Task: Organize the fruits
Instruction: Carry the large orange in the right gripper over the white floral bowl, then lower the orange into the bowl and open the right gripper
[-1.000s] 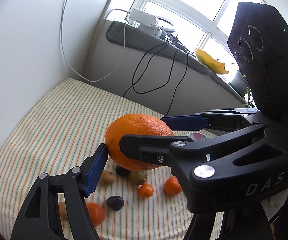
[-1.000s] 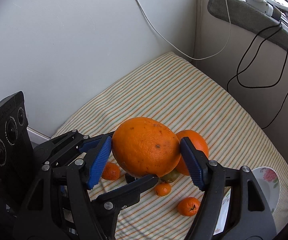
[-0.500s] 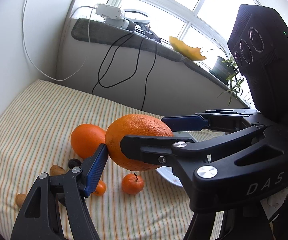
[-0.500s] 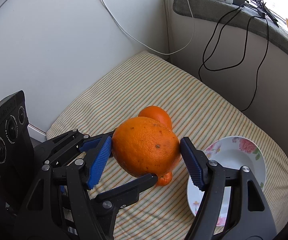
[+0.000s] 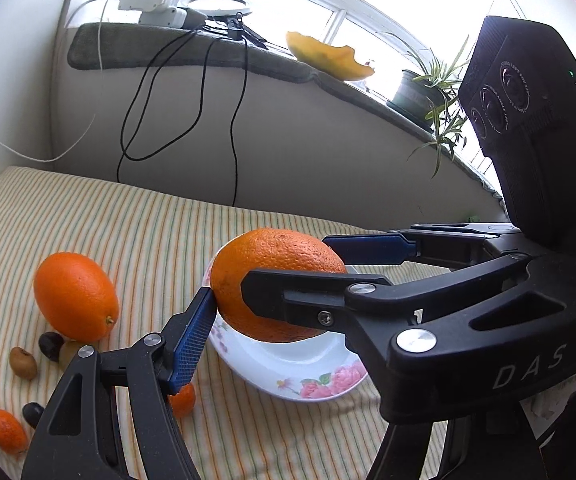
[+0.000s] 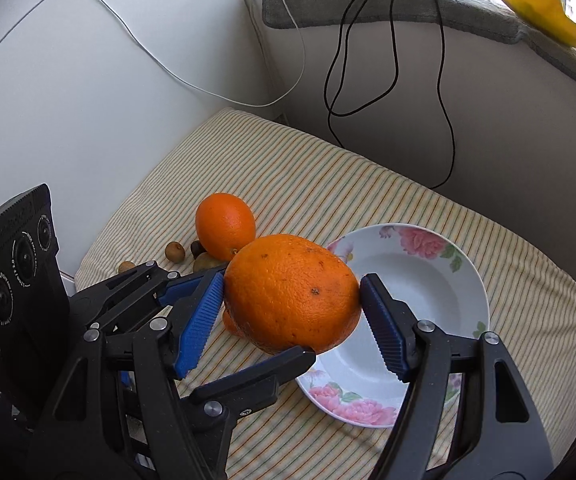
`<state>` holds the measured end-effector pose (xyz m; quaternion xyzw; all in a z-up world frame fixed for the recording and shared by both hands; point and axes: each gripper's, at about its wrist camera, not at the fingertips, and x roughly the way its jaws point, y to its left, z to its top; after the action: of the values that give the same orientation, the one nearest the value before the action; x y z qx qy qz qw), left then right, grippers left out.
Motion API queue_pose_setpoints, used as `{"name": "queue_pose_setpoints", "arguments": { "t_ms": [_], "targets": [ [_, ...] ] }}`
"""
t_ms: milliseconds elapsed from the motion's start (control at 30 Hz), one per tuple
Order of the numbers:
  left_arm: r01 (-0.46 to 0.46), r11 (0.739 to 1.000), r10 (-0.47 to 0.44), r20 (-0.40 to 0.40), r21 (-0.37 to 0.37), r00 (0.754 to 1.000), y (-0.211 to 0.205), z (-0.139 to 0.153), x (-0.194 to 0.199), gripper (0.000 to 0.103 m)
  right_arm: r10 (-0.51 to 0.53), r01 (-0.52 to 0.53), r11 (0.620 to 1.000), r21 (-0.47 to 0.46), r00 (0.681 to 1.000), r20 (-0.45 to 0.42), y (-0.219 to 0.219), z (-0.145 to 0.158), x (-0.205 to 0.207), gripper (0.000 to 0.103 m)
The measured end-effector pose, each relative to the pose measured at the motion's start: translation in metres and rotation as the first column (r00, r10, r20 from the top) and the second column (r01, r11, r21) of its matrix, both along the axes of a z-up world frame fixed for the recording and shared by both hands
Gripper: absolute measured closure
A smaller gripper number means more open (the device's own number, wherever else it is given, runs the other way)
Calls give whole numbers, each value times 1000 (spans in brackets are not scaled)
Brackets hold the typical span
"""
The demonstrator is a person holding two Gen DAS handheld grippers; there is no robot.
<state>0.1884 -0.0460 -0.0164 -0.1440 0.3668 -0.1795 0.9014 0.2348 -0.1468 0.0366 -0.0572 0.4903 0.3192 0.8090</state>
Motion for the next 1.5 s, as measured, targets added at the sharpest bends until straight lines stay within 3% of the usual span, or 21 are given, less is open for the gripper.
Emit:
{"name": "queue_pose_setpoints", "arguments": {
  "t_ms": [333, 833, 1200, 1500],
  "targets": [
    [48, 999, -48, -51, 13, 998, -34, -23, 33, 34, -74, 76, 997, 35, 996, -56, -45, -30, 34, 30],
    [62, 998, -59, -89, 31, 994, -51, -45, 61, 34, -109, 113, 993, 37, 990, -92, -63, -56, 55, 30],
    [49, 998, -46, -75, 48, 996, -53, -34, 51, 34, -123, 123, 992, -8, 991, -59, -57, -48, 50, 29],
    [45, 997, -42, -43, 64, 998, -50, -14, 34, 34, -146, 146, 989, 9, 988, -44, -67, -36, 47, 29]
  ]
}}
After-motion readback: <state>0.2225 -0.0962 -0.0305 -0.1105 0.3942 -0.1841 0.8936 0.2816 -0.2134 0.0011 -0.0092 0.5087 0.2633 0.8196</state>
